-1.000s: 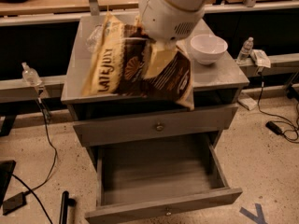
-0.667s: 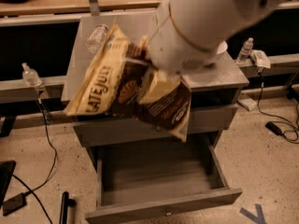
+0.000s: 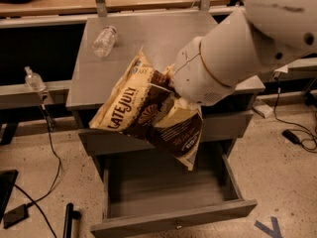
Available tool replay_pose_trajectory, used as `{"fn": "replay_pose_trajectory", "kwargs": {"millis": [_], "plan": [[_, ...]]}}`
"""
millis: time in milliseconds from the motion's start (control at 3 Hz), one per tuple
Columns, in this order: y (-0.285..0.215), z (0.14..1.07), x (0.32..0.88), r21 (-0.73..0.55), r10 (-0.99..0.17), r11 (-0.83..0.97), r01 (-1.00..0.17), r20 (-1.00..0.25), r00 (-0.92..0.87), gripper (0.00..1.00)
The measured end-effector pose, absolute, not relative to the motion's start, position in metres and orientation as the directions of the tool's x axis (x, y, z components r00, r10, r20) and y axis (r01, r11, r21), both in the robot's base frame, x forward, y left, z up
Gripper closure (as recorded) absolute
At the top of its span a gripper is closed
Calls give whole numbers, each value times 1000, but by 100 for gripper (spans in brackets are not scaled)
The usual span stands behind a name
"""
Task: Place brown chip bag into middle drawer
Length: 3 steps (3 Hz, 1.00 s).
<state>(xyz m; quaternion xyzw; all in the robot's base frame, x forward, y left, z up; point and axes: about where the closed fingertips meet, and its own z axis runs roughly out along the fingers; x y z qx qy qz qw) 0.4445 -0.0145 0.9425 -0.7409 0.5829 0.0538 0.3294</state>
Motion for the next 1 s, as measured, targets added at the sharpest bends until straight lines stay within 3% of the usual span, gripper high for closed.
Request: {"fn": "replay_pose_trajectory", "kwargs": {"millis": [667, 1000], "plan": [[-39, 801, 438, -281, -697, 39, -959, -695, 175, 100], [-10, 737, 425, -204, -523, 28, -979, -837, 159, 100]]}}
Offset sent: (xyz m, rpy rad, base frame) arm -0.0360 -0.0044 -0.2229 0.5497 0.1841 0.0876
